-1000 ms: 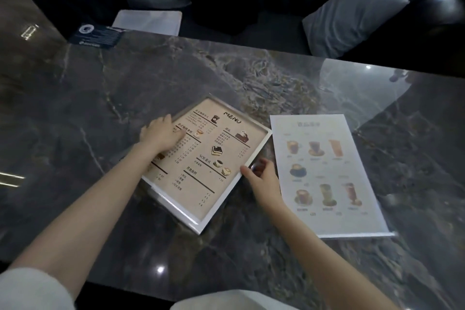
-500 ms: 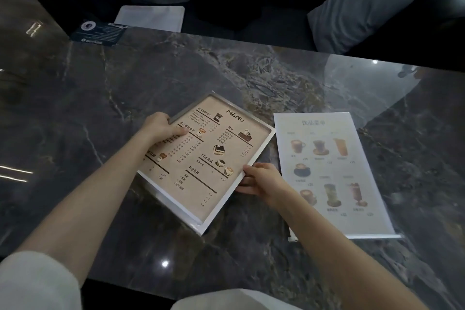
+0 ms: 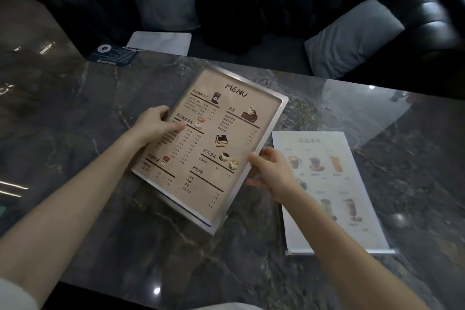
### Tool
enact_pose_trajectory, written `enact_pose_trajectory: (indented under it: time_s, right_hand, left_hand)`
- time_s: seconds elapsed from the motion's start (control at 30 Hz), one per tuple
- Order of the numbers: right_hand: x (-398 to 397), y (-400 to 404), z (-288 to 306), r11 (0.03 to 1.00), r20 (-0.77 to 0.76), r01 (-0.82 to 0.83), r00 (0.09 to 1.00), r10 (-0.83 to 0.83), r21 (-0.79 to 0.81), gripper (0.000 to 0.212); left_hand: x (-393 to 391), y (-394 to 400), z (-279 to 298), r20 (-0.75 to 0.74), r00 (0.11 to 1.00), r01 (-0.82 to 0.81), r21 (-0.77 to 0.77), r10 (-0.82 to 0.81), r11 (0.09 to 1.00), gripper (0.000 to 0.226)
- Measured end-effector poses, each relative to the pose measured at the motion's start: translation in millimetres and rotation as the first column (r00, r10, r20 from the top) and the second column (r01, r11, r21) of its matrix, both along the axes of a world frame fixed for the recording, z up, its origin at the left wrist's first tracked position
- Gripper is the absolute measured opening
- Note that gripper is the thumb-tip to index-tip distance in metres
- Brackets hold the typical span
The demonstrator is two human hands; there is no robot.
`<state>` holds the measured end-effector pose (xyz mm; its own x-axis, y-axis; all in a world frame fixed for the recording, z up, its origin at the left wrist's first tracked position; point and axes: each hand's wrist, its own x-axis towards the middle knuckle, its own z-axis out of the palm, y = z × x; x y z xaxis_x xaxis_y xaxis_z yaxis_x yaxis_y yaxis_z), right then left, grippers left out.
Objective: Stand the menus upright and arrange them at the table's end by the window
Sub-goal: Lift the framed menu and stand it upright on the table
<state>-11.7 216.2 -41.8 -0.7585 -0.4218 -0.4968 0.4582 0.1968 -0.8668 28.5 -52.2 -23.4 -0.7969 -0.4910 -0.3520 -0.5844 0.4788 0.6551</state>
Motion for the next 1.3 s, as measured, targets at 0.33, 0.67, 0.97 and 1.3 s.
enact_pose_trajectory:
  time_s: [0.33, 0.67, 0.97, 1.3]
  right_hand:
    - [19, 9, 12, 0.991, -0.367, 0.117, 0.926, -0.086, 0.063, 0.011]
    - [45, 13, 2, 0.989, -0.480, 0.122, 0.875, -0.069, 0.079, 0.018]
    - [70, 11, 3, 0.995, -0.527, 0.074, 0.849, -0.028, 0.067, 0.012]
    - [96, 10, -4, 0.986, -0.535, -0.064, 0.834, 0.139, 0.157, 0.006]
  left_hand:
    - [-6, 22, 4, -0.303, 0.952, 0.027, 0.225, 0.043, 0.974, 0.034]
    - [9, 25, -5, -0.388, 0.921, 0.049, 0.222, 0.042, 0.974, 0.032]
    - [39, 28, -14, -0.431, 0.900, 0.066, 0.276, 0.062, 0.959, 0.045]
    - [69, 28, -20, -0.436, 0.893, 0.018, 0.278, 0.109, 0.960, 0.066]
